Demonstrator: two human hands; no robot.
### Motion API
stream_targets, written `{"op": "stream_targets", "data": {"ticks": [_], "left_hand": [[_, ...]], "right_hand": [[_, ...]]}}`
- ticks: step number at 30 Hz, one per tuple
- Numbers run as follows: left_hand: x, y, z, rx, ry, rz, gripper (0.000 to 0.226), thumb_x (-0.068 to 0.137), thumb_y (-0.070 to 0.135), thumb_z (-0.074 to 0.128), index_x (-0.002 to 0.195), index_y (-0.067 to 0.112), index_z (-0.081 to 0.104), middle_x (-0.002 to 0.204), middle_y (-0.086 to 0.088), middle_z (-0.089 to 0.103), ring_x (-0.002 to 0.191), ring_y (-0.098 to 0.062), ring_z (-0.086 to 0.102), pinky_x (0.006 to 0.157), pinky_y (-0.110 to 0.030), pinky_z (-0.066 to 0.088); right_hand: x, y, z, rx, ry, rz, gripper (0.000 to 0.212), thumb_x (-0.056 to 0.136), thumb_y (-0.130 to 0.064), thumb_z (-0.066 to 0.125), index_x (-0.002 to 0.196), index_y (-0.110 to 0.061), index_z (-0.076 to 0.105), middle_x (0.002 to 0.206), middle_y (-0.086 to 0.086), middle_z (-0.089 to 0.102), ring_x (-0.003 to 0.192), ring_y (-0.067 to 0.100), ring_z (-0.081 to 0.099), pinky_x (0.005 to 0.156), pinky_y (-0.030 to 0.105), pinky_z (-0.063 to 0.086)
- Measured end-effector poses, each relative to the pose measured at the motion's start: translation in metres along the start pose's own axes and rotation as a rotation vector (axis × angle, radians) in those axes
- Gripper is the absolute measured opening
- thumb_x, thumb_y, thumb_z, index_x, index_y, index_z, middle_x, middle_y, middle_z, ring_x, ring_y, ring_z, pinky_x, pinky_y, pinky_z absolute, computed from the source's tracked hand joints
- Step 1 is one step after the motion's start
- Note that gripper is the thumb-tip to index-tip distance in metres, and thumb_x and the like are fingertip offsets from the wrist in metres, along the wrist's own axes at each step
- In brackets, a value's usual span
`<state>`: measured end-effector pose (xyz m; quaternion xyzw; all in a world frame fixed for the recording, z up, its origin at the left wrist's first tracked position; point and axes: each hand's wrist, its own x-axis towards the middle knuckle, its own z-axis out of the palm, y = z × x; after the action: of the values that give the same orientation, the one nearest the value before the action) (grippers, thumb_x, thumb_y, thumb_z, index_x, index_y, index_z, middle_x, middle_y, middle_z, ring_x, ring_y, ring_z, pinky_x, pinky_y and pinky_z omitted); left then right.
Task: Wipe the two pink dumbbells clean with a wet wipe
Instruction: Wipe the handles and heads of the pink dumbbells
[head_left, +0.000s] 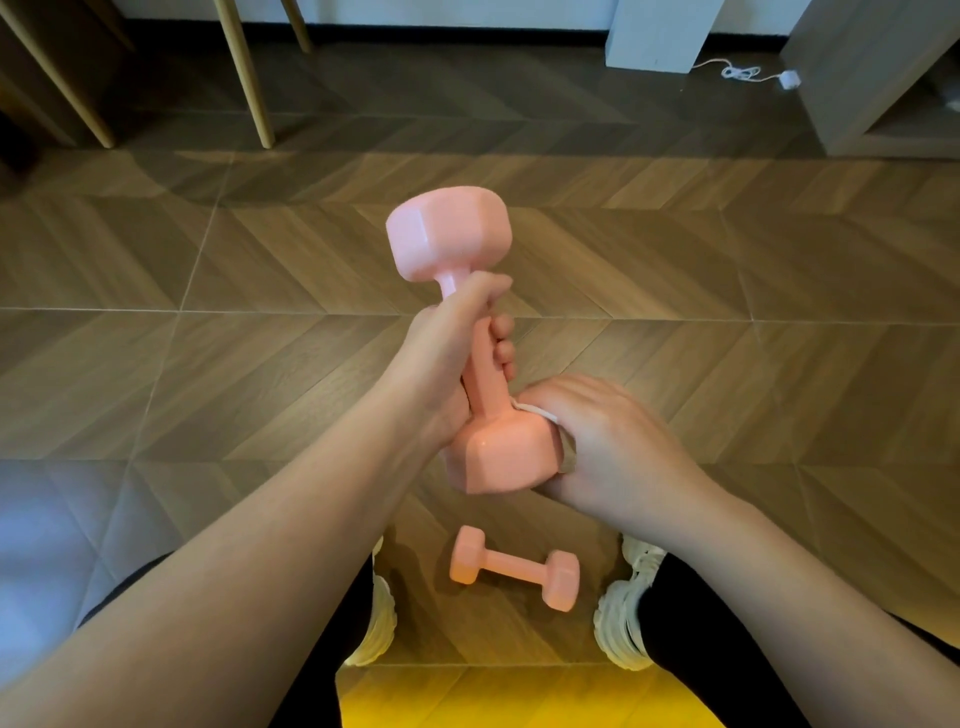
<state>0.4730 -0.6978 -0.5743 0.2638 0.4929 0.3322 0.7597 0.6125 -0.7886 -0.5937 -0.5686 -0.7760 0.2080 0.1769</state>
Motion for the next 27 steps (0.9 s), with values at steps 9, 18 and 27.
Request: {"op": "stream_targets", "data": {"ticks": [9, 18, 27], "left_hand": [[0.0030, 0.0012, -0.0048, -0.011, 0.085, -0.056, 0.022, 0.086, 0.029, 0.069, 0.072, 0.020, 0.054, 0.059, 0.004, 0.049, 0.049, -0.013, 0.047, 0.052, -0.026, 0.042], [0.0032, 0.0027, -0.0022, -0.018, 0.112, -0.045, 0.031, 0.086, 0.029, 0.063, 0.063, 0.023, 0.043, 0.048, 0.007, 0.036, 0.039, -0.011, 0.032, 0.043, -0.021, 0.031], [0.0017, 0.0040, -0.0007, -0.002, 0.087, -0.031, 0.032, 0.086, 0.023, 0.060, 0.059, 0.023, 0.042, 0.046, 0.007, 0.035, 0.039, -0.011, 0.030, 0.043, -0.020, 0.031]], "right_hand": [[0.0005, -0.0028, -0.0022, -0.064, 0.011, -0.014, 0.056, 0.063, -0.027, 0.089, 0.112, -0.021, 0.064, 0.107, -0.006, 0.067, 0.101, 0.017, 0.061, 0.082, 0.031, 0.045], [-0.0009, -0.0089, -0.0026, -0.014, 0.014, -0.004, 0.050, 0.066, -0.037, 0.086, 0.106, -0.021, 0.062, 0.099, -0.010, 0.060, 0.088, 0.001, 0.048, 0.073, 0.021, 0.036], [-0.0025, -0.0068, -0.0009, -0.048, 0.045, 0.044, 0.050, 0.062, -0.045, 0.087, 0.098, -0.026, 0.060, 0.090, -0.020, 0.049, 0.083, -0.002, 0.044, 0.070, 0.011, 0.030]]}}
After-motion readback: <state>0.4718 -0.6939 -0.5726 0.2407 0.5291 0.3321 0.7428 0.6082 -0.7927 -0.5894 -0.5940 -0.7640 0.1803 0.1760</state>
